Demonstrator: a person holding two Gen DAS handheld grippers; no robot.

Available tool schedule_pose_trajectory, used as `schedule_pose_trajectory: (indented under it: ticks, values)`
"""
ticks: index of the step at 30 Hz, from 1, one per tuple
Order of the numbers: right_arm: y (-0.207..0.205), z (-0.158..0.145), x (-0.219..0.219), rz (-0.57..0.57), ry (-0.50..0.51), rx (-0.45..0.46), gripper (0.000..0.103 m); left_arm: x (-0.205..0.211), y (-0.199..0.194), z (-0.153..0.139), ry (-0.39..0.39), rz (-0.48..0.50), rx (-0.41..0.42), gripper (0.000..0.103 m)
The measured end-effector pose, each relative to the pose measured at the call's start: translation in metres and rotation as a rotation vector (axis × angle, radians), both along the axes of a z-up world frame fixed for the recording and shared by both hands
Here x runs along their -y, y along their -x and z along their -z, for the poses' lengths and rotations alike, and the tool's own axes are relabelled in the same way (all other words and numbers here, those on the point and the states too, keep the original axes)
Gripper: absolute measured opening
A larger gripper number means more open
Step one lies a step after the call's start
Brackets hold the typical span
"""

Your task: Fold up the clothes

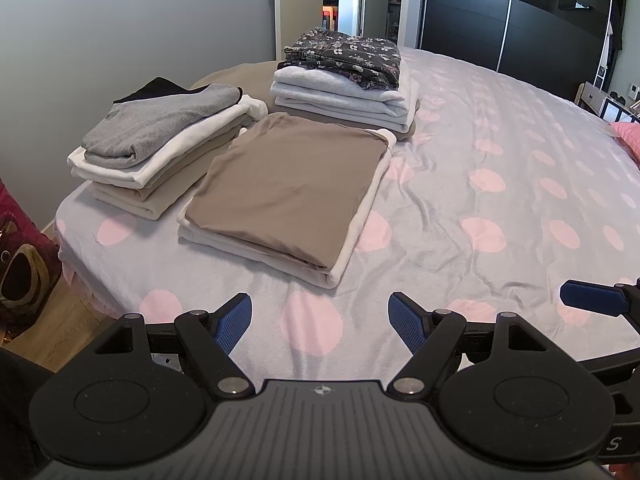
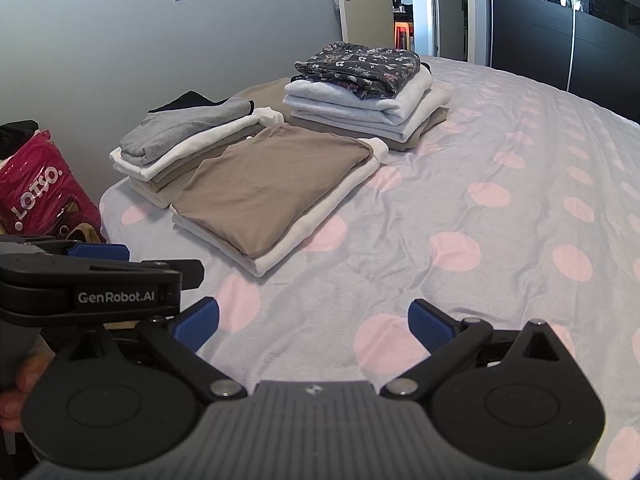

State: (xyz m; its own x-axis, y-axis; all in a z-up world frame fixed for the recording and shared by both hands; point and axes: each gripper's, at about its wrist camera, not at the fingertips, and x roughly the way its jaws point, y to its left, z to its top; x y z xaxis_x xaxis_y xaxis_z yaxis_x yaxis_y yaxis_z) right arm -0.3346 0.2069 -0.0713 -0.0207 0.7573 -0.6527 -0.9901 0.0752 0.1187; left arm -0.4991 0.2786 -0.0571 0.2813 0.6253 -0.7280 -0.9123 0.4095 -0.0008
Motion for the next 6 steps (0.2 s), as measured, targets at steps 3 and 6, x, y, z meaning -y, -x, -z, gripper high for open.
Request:
schedule_pose_trajectory:
  ticks: [3,6]
  values:
    - [0.0001,-0.0004,0.0003,-0.002,0.000,0.000,0.102,0.0015,-0.0003,0.0000,-0.006,0.002,-0.002,0.075]
    - [-0.0004,-0.0008,0.0009,-0.004,0.000,-0.003,0.102,0.0021,0.0003,0.0002,-0.007,0.000,0.003,0.075]
